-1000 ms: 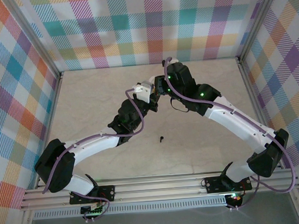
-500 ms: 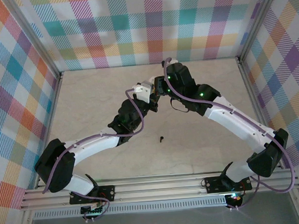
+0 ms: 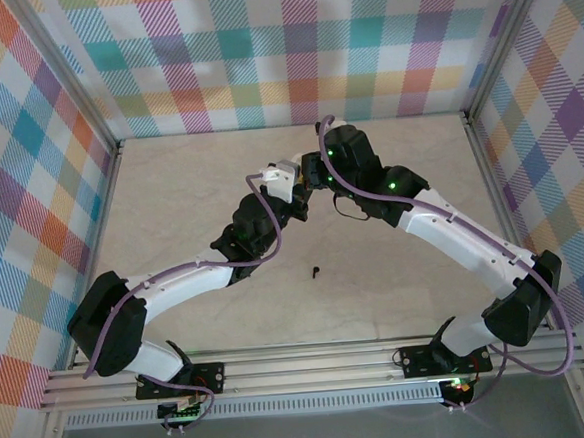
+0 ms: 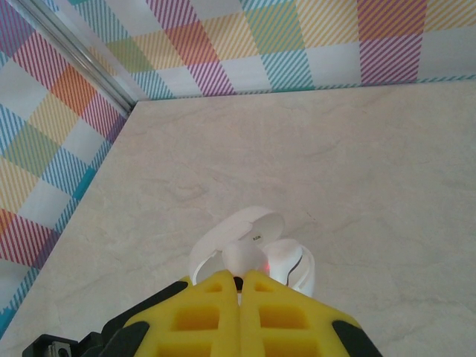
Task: Insert the wireless bluetooth earbuds into the charging case
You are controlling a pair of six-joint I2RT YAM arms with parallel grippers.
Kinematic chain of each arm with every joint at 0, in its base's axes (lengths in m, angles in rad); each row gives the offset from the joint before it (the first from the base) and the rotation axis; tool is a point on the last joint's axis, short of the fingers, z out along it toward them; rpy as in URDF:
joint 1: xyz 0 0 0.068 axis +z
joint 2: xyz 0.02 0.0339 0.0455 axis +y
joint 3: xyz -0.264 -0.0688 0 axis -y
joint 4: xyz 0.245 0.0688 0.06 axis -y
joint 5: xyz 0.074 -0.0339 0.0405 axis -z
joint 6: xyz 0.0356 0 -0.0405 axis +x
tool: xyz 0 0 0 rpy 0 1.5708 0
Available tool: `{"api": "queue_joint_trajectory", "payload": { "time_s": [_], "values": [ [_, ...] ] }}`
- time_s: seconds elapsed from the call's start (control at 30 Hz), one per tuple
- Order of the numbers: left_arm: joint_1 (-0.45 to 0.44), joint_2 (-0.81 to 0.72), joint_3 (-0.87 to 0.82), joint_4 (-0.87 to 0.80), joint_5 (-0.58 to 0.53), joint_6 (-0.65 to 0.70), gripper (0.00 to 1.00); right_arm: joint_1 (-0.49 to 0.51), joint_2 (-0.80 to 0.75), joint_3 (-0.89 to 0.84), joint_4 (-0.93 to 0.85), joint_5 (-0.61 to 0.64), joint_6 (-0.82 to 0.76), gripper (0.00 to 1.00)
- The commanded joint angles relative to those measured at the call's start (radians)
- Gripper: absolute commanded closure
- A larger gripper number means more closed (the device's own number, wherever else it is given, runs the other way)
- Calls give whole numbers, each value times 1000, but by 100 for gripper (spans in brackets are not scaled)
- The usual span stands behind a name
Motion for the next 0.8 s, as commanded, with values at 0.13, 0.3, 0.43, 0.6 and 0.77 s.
{"api": "queue_joint_trajectory", "payload": {
  "time_s": [0.13,0.3,0.43,0.6,0.77],
  "values": [
    [14,-4,34,170,45,-2,100,-1,2,10,-89,-93,-57,100],
    [19,3,21,222,99,13,100,-4,14,53,-136,-126,-95,100],
    [23,1,21,225,105,13,100,-8,22,72,-164,-134,-86,100],
    [22,-3,21,218,112,14,100,-11,22,83,-160,-159,-71,96],
    [22,-6,18,211,115,12,100,-16,22,110,-167,-186,-66,81]
  ]
}}
